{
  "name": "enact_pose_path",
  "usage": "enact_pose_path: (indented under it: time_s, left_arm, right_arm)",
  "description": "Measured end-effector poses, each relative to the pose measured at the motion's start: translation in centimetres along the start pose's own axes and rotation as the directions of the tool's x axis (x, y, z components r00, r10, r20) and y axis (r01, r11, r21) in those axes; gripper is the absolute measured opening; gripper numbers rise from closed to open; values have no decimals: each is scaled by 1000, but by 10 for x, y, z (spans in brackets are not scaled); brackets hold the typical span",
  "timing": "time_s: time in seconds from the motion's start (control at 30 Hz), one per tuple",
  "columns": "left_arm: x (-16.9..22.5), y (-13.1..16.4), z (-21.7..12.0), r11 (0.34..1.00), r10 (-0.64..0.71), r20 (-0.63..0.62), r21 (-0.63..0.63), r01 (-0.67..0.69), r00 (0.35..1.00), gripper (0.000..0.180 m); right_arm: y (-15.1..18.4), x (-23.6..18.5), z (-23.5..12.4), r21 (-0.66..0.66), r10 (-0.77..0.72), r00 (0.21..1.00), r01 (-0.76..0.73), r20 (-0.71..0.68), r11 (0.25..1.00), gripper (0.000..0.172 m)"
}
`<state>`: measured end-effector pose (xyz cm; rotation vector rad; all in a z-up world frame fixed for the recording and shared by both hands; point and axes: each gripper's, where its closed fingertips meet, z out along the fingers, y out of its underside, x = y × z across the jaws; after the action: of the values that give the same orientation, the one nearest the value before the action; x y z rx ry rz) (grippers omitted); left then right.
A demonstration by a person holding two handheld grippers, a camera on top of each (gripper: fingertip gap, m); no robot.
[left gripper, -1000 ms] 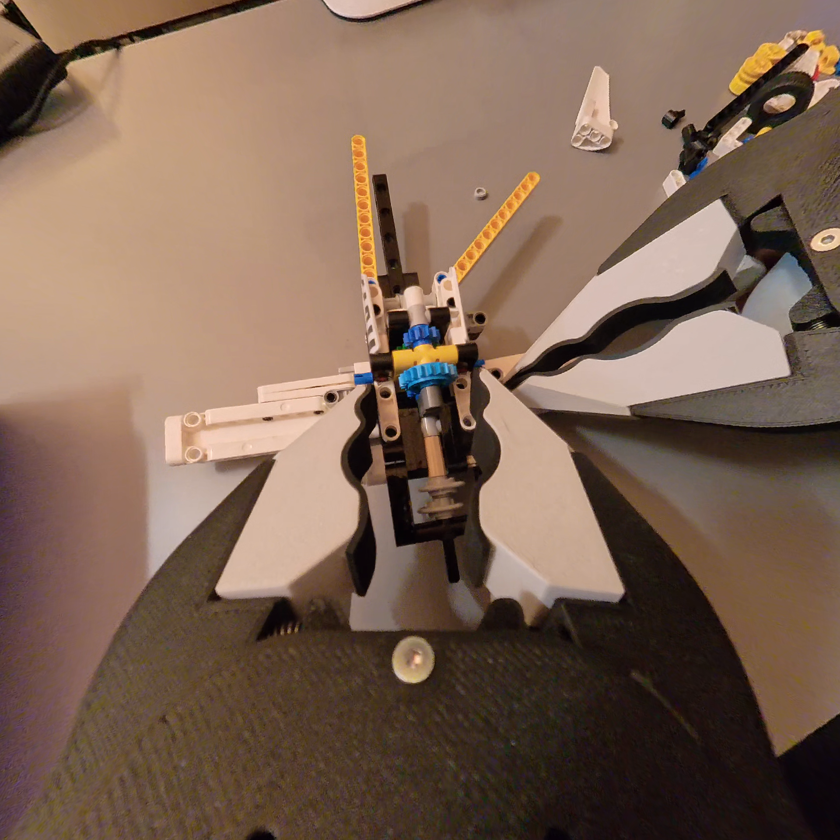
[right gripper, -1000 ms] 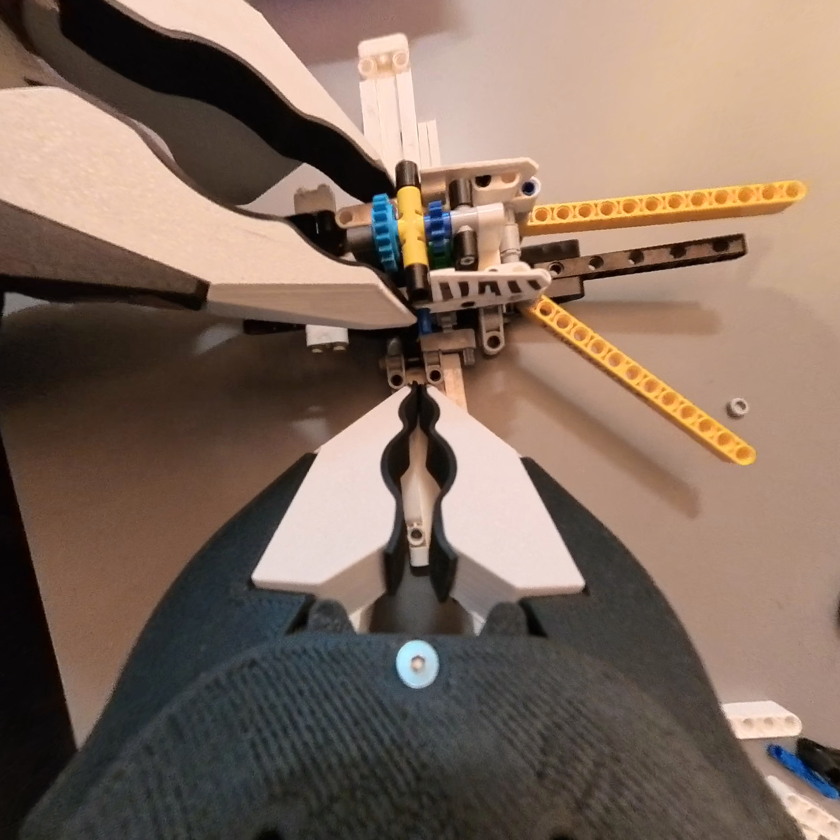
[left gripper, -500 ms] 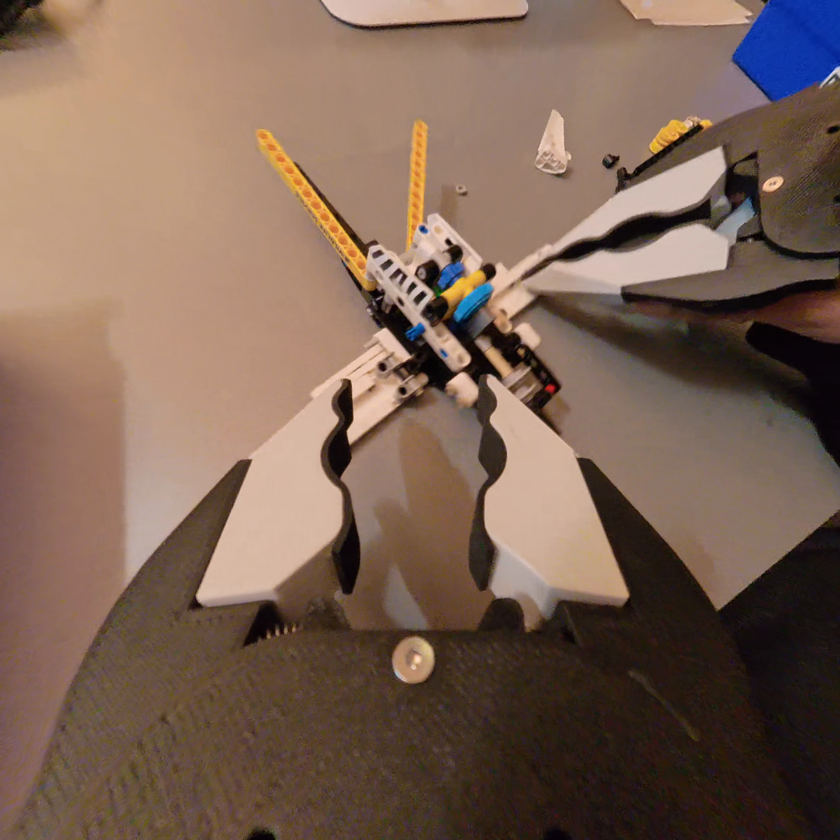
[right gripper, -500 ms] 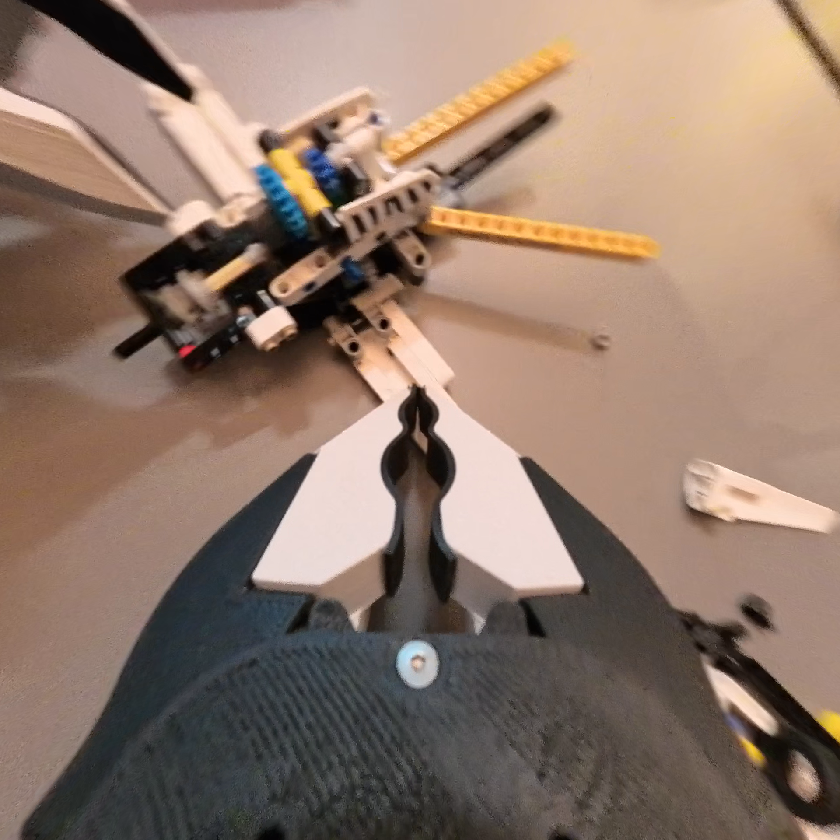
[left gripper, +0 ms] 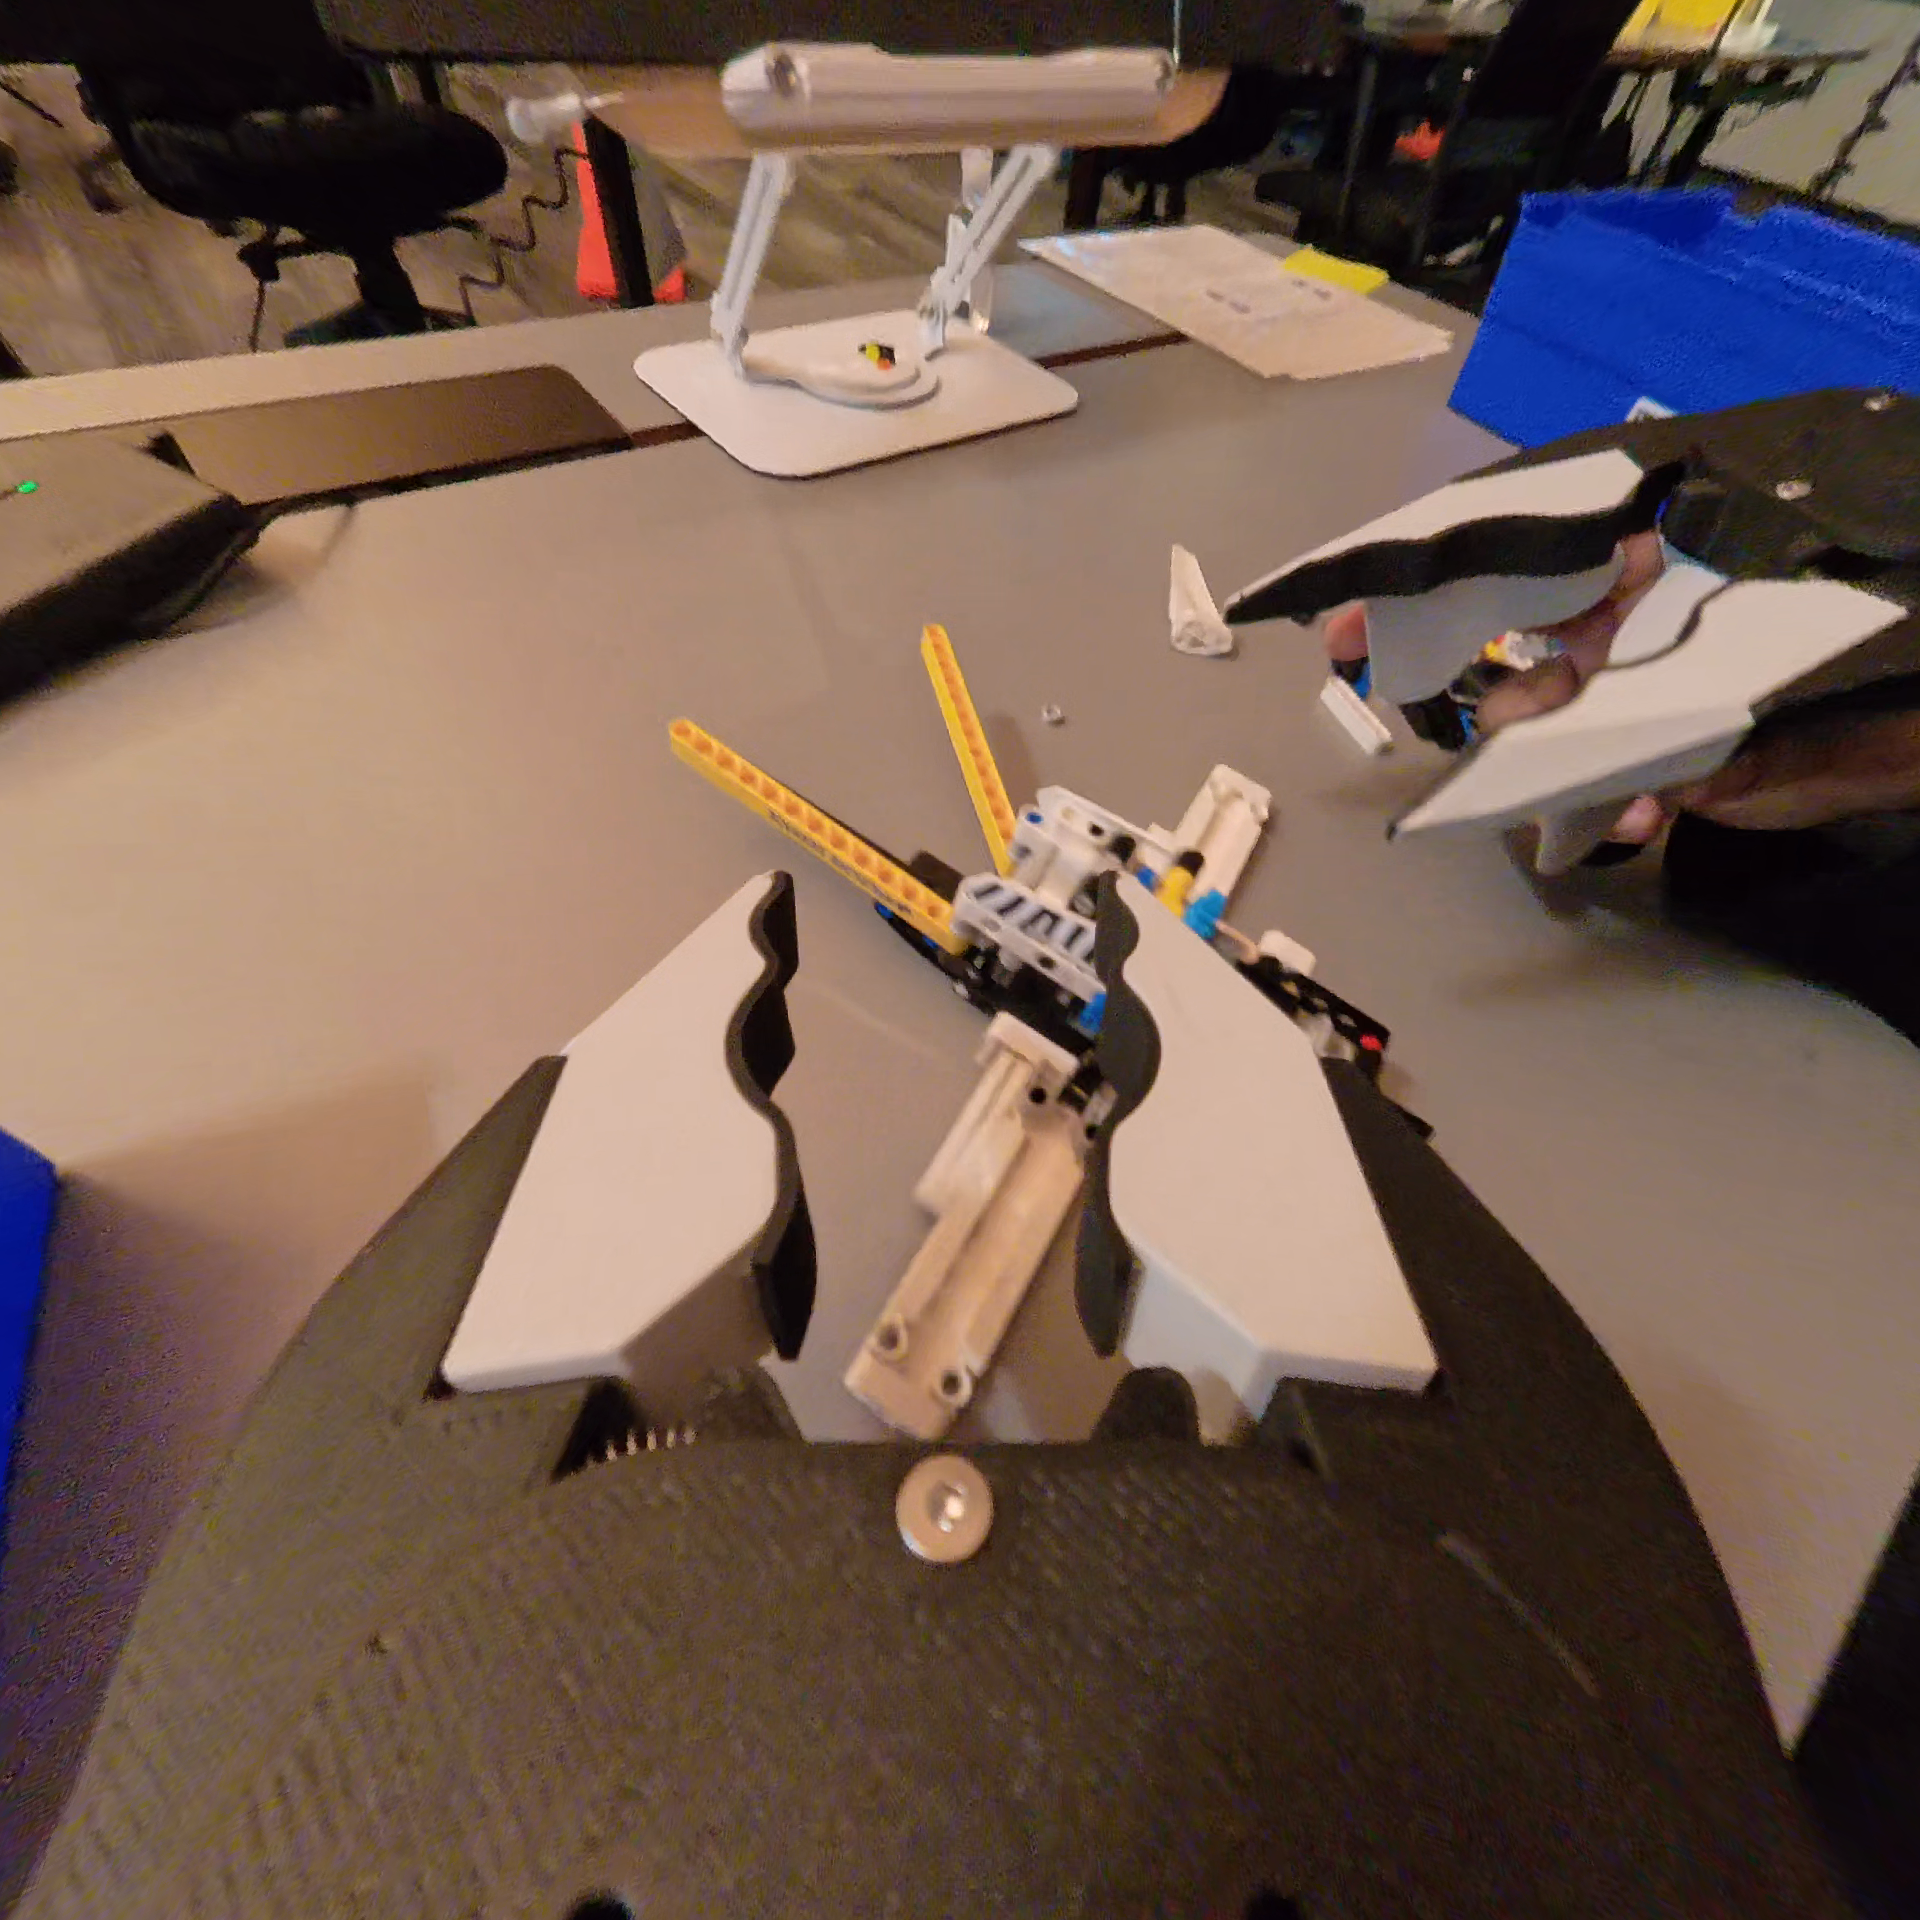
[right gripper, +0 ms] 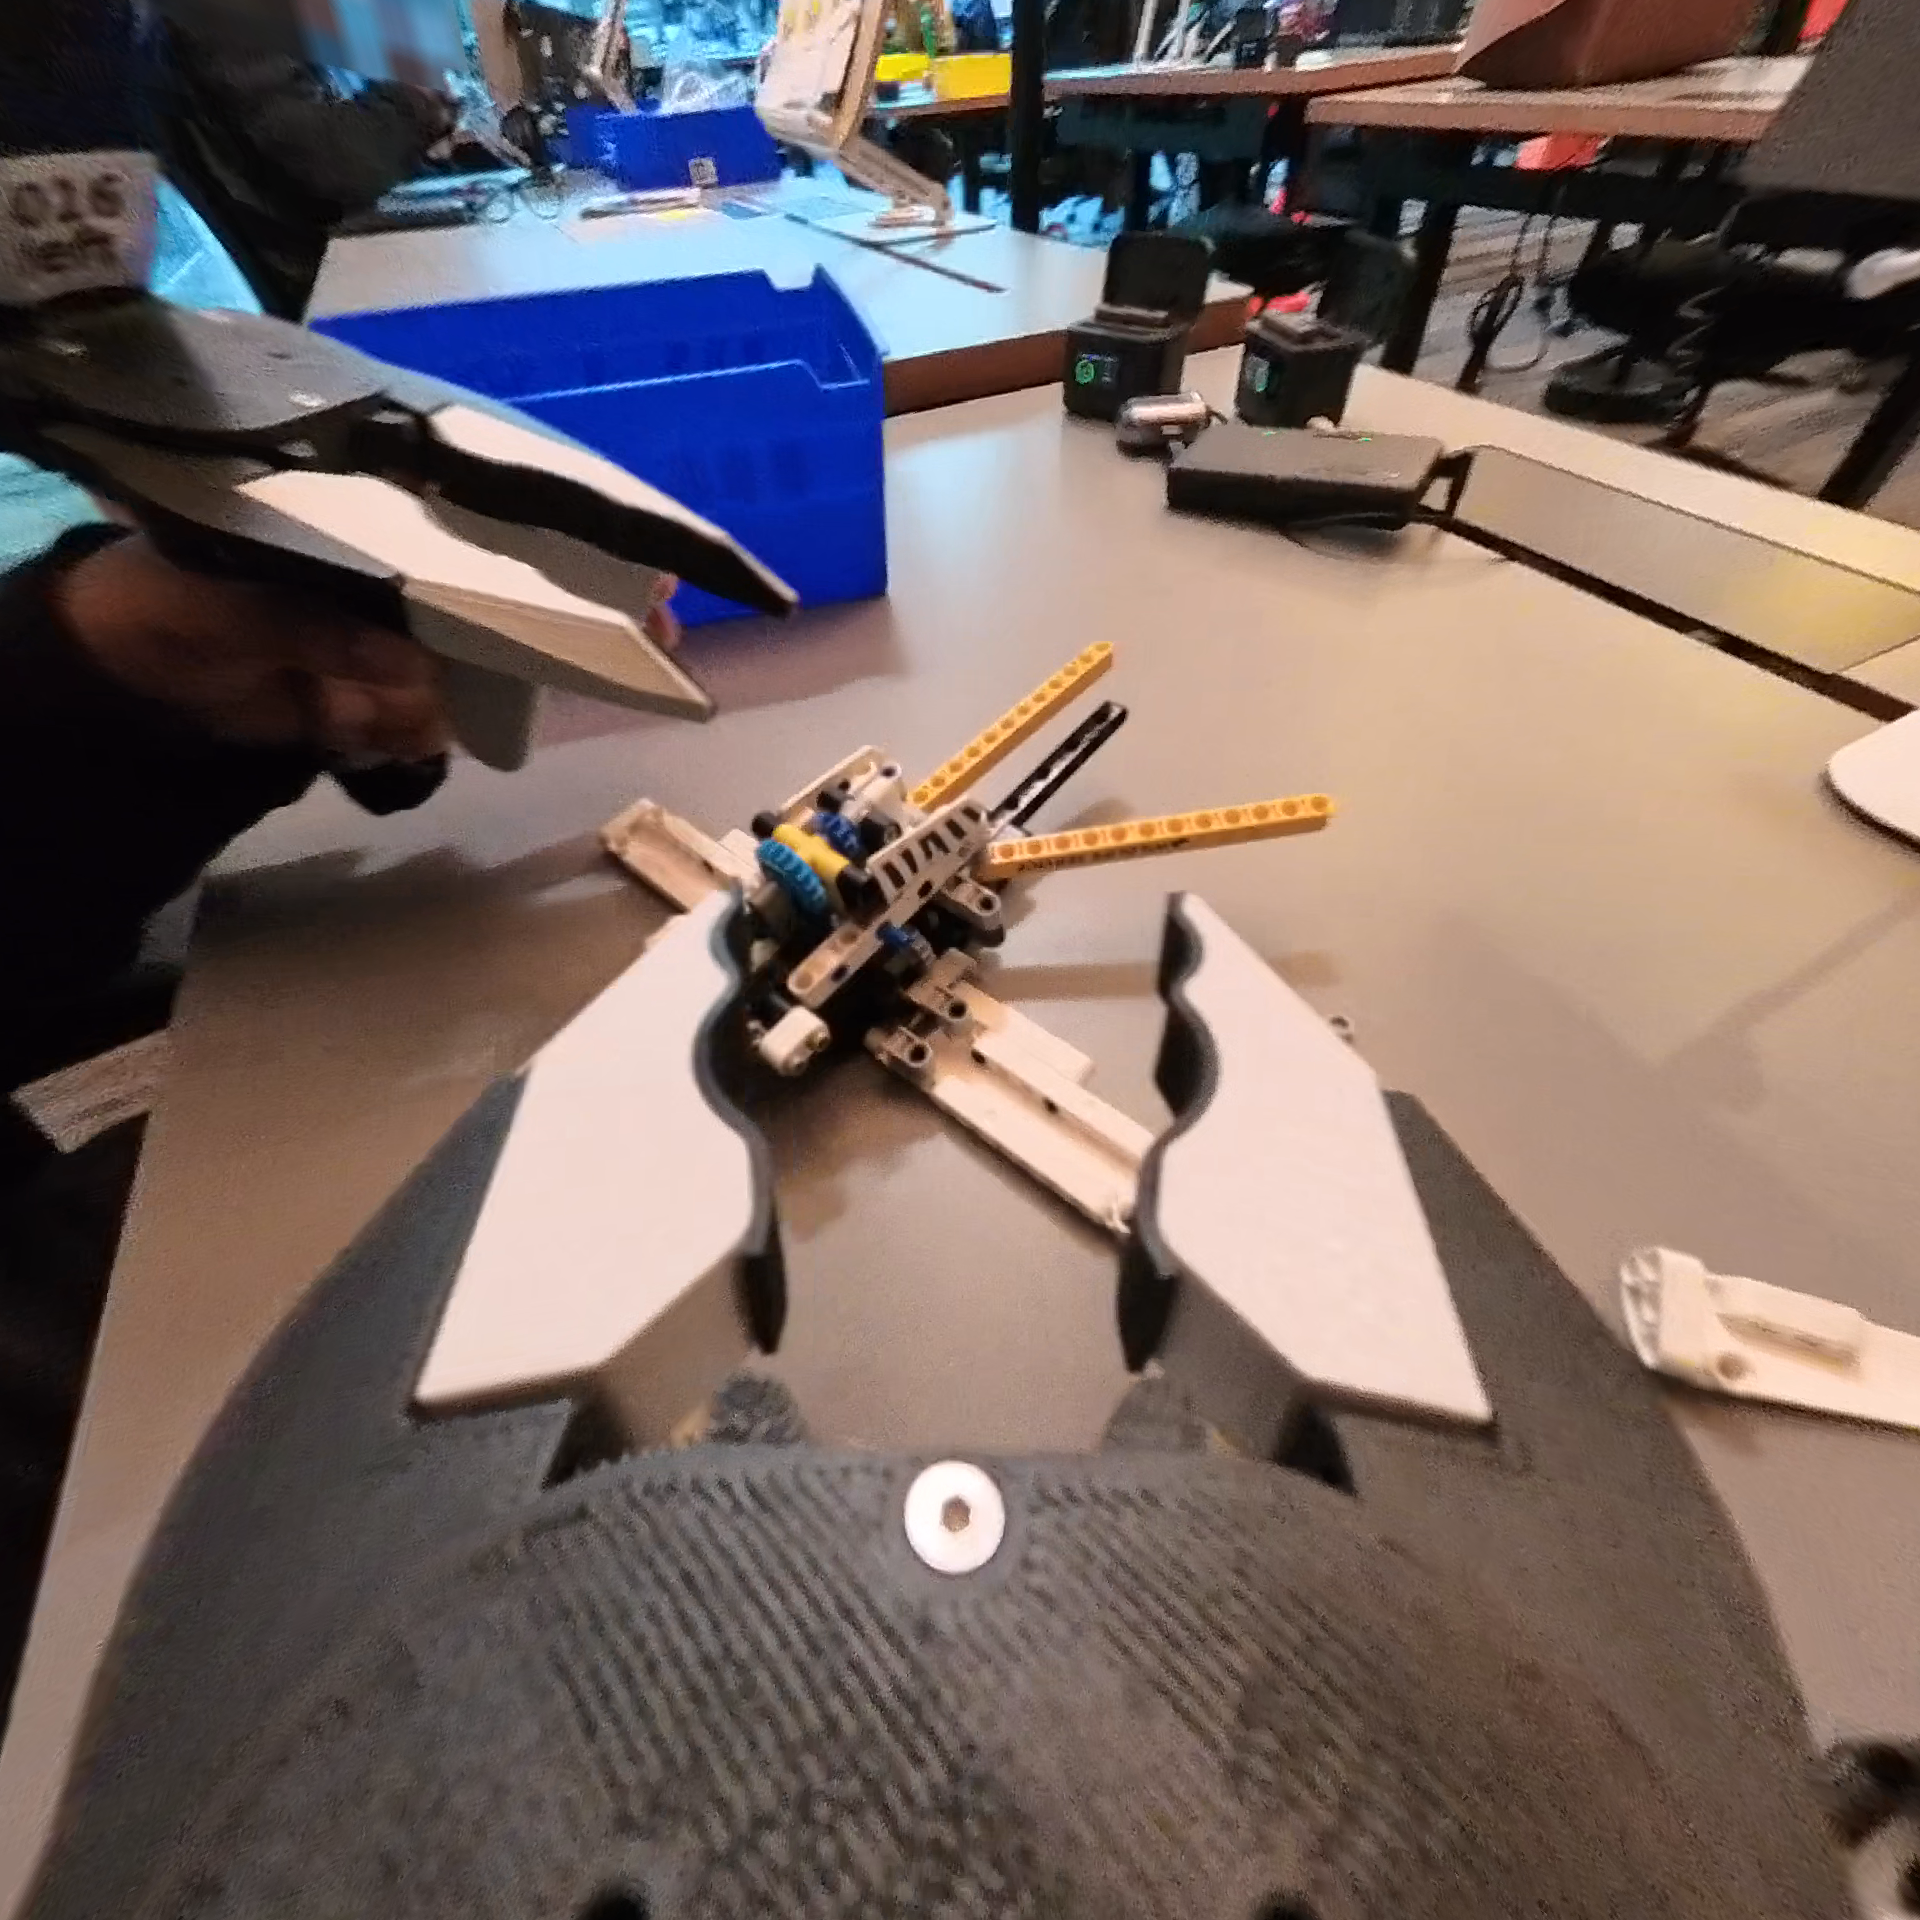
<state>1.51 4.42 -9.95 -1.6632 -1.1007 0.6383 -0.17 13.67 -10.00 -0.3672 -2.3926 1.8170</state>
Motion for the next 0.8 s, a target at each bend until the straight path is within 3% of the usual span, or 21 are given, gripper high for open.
enact_pose_path:
  time_s: [0.1,0.13,0.17,0.2,0.23,0.3,0.33,0.4,0.47,0.67,0.8]
  left_arm:
    - [-5,-10,5,994,-57,-9,94,57,998,48]
    - [4,-14,4,985,-103,-80,129,112,991,34]
    - [16,-19,-1,969,-157,-181,162,187,971,8]
    - [23,-25,-8,944,-206,-270,200,264,941,0]
    - [23,-29,-13,920,-241,-317,228,320,917,0]
    - [15,-29,-18,888,-268,-351,272,372,897,0]
    - [11,-28,-19,879,-276,-353,283,383,894,0]
    - [10,-30,-19,862,-285,-382,299,409,879,0]
    - [16,-31,-19,866,-265,-412,296,403,872,0]
    - [22,-24,-13,921,-113,-312,324,218,943,0]
    - [25,-23,-16,917,-111,-320,332,221,941,0]
  right_arm:
    - [-11,0,7,27,-114,993,113,41,993,85]
    - [-16,1,8,53,-153,987,150,41,987,87]
    - [-19,1,10,76,-179,983,175,38,982,88]
    - [-23,3,11,99,-193,981,190,28,977,87]
    - [-27,7,10,137,-204,979,202,-3,970,76]
    - [-43,16,-2,279,-221,970,241,-101,929,16]
    - [-49,15,-9,348,-232,965,261,-123,900,3]
    - [-48,12,-17,381,-255,958,286,-130,879,0]
    - [-35,10,-15,329,-281,954,300,-106,895,0]
    - [-25,-5,-5,269,-356,931,363,-78,892,0]
    - [-24,-16,-3,249,-400,912,409,-86,878,0]
